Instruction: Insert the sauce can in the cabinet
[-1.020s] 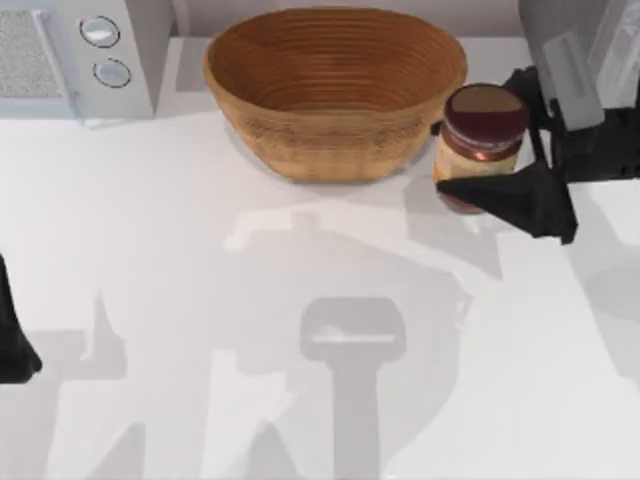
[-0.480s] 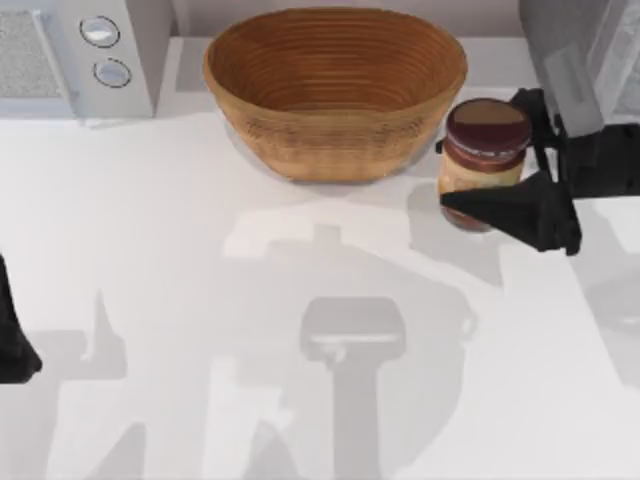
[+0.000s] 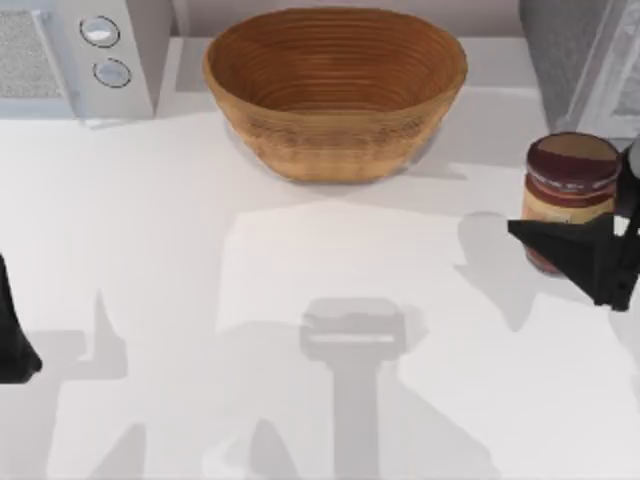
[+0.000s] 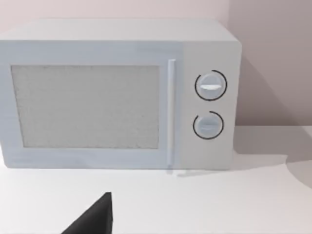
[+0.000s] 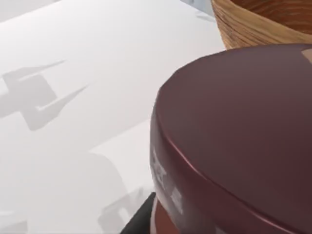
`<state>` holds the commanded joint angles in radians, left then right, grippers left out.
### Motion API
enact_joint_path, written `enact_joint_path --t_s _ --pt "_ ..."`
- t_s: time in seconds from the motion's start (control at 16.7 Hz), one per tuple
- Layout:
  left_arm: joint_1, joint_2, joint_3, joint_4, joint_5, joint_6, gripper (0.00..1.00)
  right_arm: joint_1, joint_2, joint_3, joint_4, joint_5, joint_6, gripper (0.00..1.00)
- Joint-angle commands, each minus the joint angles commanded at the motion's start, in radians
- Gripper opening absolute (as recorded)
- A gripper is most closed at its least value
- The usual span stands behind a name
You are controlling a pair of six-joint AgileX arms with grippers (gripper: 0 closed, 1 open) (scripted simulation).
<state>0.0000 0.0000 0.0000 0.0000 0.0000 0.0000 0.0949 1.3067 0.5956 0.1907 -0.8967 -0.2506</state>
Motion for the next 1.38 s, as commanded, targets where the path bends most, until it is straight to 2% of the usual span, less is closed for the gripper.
enact_joint_path --t_s 0.42,0.72,0.96,1.38 --pt "0.0 0.0 0.0 0.0 0.0 0.0 1.0 -0.065 -0.836 -0.326 -0.1 0.511 0.113 0.0" --pt "0.0 0.0 0.0 0.0 0.0 0.0 1.0 -0.091 -1.203 -0.524 -0.164 0.801 0.216 0.0" --pt "0.0 0.0 0.0 0.0 0.0 0.0 1.0 -0.095 -1.307 -0.596 -0.191 0.897 0.251 0.0" --pt "0.0 0.0 0.0 0.0 0.0 0.0 1.0 -0.085 -1.273 -0.562 -0.2 0.896 0.252 0.0"
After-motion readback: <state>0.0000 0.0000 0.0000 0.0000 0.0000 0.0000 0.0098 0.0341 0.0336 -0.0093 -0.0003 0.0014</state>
